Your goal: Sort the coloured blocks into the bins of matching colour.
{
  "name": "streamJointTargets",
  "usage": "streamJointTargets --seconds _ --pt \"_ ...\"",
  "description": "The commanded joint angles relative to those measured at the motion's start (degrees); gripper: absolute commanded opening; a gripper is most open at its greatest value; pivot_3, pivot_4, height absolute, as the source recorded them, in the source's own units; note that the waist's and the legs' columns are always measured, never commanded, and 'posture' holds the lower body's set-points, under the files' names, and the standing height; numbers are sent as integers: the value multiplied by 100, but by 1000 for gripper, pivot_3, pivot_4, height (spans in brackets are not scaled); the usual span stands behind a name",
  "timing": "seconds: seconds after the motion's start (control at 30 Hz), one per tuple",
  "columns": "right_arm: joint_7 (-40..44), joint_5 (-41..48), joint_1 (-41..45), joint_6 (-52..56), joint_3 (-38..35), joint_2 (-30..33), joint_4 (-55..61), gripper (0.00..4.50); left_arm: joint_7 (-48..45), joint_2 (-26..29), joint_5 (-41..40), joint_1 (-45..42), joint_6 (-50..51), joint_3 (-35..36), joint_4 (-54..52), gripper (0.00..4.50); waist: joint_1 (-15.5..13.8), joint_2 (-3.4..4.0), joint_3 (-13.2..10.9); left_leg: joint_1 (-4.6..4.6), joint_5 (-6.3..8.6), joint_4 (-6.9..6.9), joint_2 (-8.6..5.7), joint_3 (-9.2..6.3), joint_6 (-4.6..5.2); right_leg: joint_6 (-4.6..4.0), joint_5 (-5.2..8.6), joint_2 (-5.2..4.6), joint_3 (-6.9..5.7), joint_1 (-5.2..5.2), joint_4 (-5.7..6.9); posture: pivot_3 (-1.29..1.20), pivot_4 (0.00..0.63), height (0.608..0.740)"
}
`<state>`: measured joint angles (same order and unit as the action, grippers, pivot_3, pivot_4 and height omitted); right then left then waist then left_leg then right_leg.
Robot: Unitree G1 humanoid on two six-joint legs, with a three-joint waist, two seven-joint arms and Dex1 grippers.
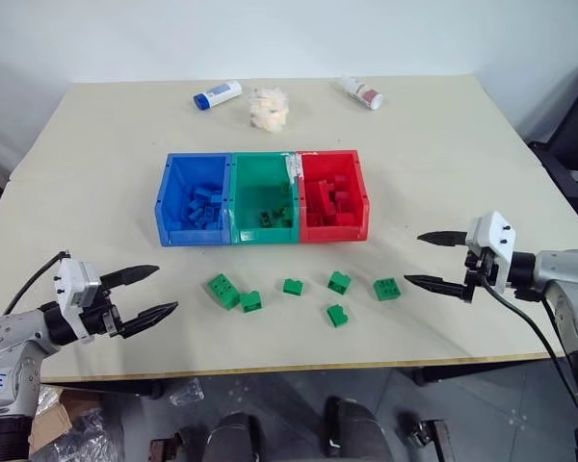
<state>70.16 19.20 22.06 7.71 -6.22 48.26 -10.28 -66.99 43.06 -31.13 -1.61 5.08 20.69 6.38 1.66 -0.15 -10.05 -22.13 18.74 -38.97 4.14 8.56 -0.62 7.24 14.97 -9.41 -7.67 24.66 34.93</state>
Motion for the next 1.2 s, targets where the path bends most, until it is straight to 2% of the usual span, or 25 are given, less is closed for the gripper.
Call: streamJointTargets --seconds 0.03,0.17,0.27,0.33,0.5,0.67,0.8,0.97,1.1,1.2 --pt "-47 113 91 -10 -83 -47 186 4500 -49 19 -16 30 -57 15 -201 4462 0 0 0 0 0 0 0 0 0 0 0 0 0 0 0 0 150 740" --pt "-135 140 62 65 -101 -106 263 4500 265 -1 -226 -121 549 43 -259 4462 0 0 0 0 0 -1 0 0 0 0 0 0 0 0 1 0 150 740" --pt "-203 151 23 141 -120 -138 313 4500 365 -7 -89 -171 567 -23 -296 4462 -2 0 0 0 0 -2 0 0 0 0 0 0 1 0 3 0 150 740" --pt "-256 160 -82 227 -169 -102 353 4500 245 -49 65 -177 221 -86 -214 4462 -3 0 0 0 0 -2 0 0 0 0 0 0 0 -1 2 0 150 740" --pt "-215 183 -643 387 -550 284 440 4500 -348 -34 -175 -350 279 -174 124 4462 -29 0 0 -2 1 -3 -2 -1 0 0 0 0 -1 -1 1 0 150 740" --pt "-133 247 -1526 646 -1210 862 743 4500 -1041 -161 -245 -670 -47 -243 744 4462 -23 0 0 0 1 -5 -1 0 1 1 0 0 0 -4 1 0 150 740" --pt "-219 284 -1683 867 -1322 974 950 4500 -1251 -246 -195 -887 -150 -292 1032 4462 15 -10 -2 5 1 -8 1 1 1 0 0 1 1 -5 0 0 150 740" --pt "-389 308 -1471 1166 -1054 825 1290 4500 -1488 -391 -264 -1038 -244 -265 1165 4462 3 -10 -2 5 1 -8 0 1 0 1 0 0 2 -4 5 0 150 740" --pt "-677 281 -798 1703 -106 287 1705 4500 -1970 -494 -486 -930 -372 -200 1107 4462 17 -15 0 4 1 -11 2 0 1 0 0 0 2 -4 6 0 150 740" --pt "-728 170 -515 1785 297 22 1609 4500 -2310 -534 -501 -768 -629 -210 1126 4462 1 -14 -1 1 1 -11 2 -2 0 -1 0 0 0 0 9 0 150 740"
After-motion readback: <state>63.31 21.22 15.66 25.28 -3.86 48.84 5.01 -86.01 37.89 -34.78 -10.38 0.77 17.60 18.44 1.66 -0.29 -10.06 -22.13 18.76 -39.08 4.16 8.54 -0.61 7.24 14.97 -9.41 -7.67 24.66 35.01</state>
